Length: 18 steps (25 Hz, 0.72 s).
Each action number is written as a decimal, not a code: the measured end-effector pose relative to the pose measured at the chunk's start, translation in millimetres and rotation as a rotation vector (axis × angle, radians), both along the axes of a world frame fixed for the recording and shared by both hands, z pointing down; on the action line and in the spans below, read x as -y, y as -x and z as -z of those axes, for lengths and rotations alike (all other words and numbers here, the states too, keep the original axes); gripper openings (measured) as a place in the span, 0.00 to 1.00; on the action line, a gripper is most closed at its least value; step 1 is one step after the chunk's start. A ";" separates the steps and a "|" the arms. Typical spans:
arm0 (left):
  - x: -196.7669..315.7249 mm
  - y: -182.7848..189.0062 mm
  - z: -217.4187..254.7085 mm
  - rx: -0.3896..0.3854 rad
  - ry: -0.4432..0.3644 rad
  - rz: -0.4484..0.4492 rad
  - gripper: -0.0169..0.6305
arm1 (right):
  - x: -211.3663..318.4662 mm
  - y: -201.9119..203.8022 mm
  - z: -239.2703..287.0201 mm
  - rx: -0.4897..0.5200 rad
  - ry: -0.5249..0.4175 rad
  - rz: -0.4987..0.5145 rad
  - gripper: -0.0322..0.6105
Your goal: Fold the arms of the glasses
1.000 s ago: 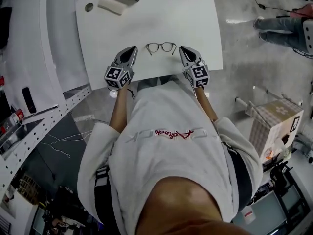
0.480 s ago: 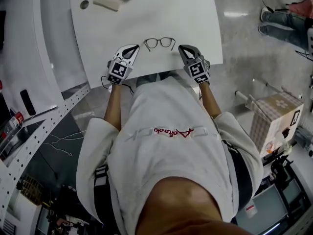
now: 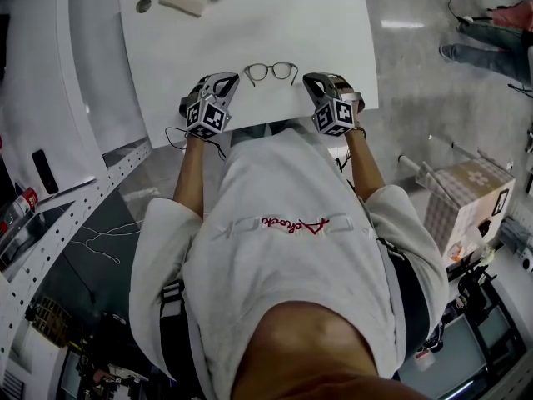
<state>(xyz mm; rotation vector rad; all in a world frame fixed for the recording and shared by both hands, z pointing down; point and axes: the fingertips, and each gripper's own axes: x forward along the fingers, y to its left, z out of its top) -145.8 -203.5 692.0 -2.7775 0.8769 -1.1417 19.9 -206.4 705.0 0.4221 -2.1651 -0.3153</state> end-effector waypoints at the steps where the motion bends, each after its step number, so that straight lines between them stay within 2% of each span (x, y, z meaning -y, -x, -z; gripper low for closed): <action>1: 1.5 0.4 1.1 -0.005 -0.002 0.006 0.06 | 1.8 0.1 -0.1 0.004 0.002 -0.001 0.08; 4: 4.9 1.1 2.3 -0.019 -0.001 0.021 0.06 | 7.3 -0.5 0.1 0.028 0.015 -0.029 0.08; 6: 6.5 1.8 0.4 -0.026 0.011 0.030 0.22 | 9.7 0.2 -1.6 0.032 0.022 -0.039 0.23; 8: 8.0 1.3 -1.3 -0.026 0.022 0.025 0.29 | 10.8 3.1 -2.1 0.035 0.027 -0.029 0.23; 18: 15.1 -17.2 6.8 -0.001 0.008 -0.063 0.29 | 21.8 16.8 10.6 0.061 0.017 0.029 0.23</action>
